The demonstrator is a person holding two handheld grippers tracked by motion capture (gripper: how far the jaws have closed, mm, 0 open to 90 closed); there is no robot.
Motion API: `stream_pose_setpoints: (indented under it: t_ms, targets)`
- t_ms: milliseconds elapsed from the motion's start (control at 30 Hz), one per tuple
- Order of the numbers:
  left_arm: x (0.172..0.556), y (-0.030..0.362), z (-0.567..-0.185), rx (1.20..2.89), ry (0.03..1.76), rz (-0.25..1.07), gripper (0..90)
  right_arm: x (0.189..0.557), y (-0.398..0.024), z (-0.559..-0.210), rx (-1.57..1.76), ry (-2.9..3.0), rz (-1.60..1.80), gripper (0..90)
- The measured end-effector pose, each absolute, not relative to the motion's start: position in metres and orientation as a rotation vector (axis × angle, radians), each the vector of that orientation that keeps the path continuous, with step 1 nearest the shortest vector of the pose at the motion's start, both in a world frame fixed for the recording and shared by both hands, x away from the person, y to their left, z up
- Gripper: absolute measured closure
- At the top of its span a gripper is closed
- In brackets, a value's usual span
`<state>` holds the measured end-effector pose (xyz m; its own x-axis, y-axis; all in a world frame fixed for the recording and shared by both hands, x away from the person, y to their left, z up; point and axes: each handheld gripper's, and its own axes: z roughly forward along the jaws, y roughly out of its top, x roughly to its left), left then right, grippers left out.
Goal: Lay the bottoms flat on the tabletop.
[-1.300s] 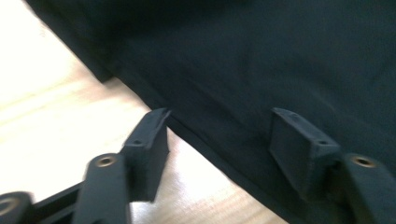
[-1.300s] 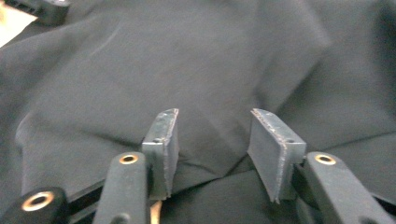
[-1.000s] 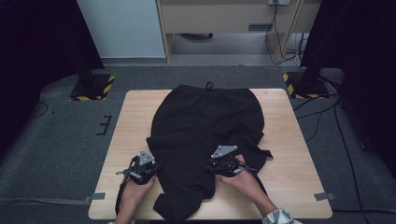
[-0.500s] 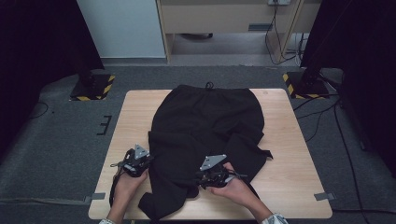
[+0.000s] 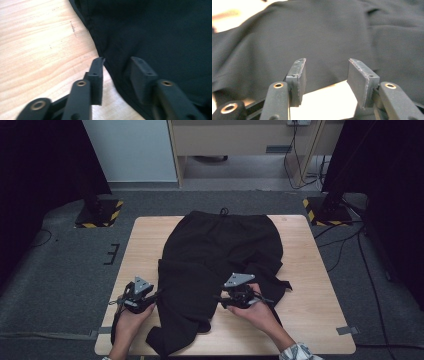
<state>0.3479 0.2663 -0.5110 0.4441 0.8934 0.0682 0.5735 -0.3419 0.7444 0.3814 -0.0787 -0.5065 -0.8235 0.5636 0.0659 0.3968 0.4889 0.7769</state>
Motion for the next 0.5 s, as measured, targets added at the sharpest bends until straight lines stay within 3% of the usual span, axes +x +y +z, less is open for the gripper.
stream_pose_setpoints:
  t_ms: [167, 500]
  targets:
    - [0.330, 0.261, -0.509, 2.068, 1.231, 0.585, 47.7, 0.405, -0.077, -0.513, 0.918, 2.484, 1.158, 41.2]
    - [0.325, 0.250, -0.520, 2.127, 1.193, 0.508, 42.6, 0.421, -0.058, -0.528, 0.945, 2.475, 1.104, 43.0]
